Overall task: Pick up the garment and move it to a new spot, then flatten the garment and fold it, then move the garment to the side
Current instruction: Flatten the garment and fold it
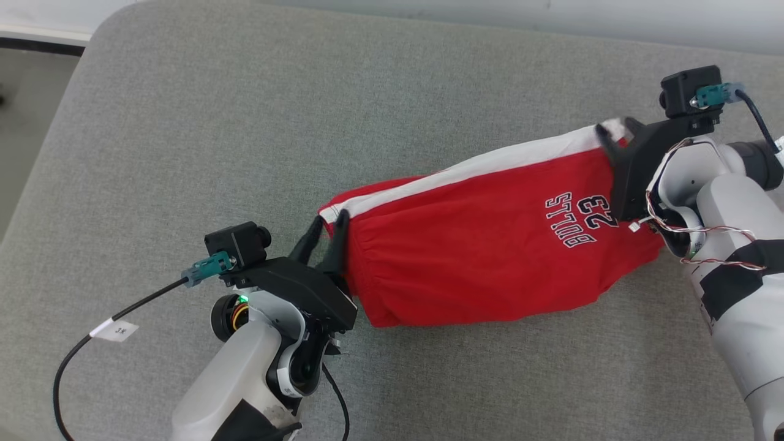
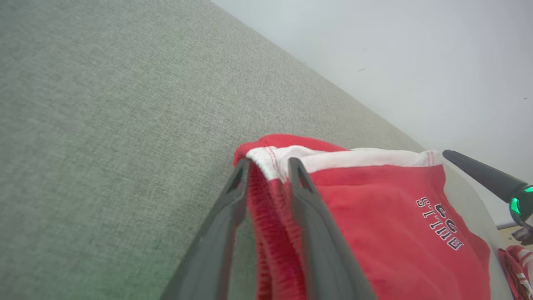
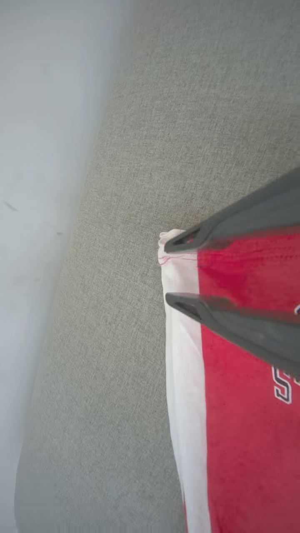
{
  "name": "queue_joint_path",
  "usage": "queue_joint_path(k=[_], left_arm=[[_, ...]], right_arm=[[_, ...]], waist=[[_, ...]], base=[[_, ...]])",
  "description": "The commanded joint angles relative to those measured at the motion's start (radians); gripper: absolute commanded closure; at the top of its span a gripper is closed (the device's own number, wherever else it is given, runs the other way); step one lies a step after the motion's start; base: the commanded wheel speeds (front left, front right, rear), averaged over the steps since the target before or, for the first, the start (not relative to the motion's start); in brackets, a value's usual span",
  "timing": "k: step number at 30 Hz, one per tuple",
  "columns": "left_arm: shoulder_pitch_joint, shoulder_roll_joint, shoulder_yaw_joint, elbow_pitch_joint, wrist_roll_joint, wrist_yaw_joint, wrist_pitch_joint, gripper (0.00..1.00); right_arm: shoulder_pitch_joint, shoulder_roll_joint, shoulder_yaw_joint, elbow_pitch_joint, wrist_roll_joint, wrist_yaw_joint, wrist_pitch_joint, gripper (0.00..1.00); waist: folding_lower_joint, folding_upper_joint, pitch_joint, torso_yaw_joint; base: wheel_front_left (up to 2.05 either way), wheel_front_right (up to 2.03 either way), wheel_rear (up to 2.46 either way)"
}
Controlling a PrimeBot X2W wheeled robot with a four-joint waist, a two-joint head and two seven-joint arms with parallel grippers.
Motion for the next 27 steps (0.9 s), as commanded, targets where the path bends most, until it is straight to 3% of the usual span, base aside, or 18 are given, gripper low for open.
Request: queue_joint_path(k=[1,9,13,21,27], left_arm=[[-0.010,-0.004,-0.003,0.013,-0.005,-0.007,-0.011,0.00],[0.068,0.043,0.029,0.008,0.058,-0.051,-0.137,0.00],[0.126,0.058,0.068,-0.034,0.113,-0.062,-0.152,0.00],[0.350,0.057,0.235,-0.257,0.441,-0.085,-0.153,0.00],[0.495,0.029,0.323,-0.383,0.618,-0.122,-0.153,0.00]], right_arm=[[-0.014,0.003,0.009,0.015,0.023,-0.003,-0.005,0.00],[0.048,-0.020,0.067,0.011,0.158,-0.003,0.008,0.00],[0.079,-0.044,0.070,0.010,0.189,-0.003,0.000,0.00],[0.161,-0.058,0.046,0.052,0.233,-0.003,-0.020,0.00],[0.172,-0.059,0.011,0.108,0.224,-0.003,-0.048,0.00]], waist=[[-0.0001,-0.0002,-0.014,-0.002],[-0.0001,-0.0002,-0.106,-0.022],[-0.0001,-0.0002,-0.137,-0.024],[-0.0001,-0.0002,-0.185,-0.016],[-0.0001,-0.0002,-0.170,0.013]], base=[[0.00,0.00,0.00],[0.00,0.00,0.00],[0.00,0.00,0.00],[0.00,0.00,0.00],[0.00,0.00,0.00]])
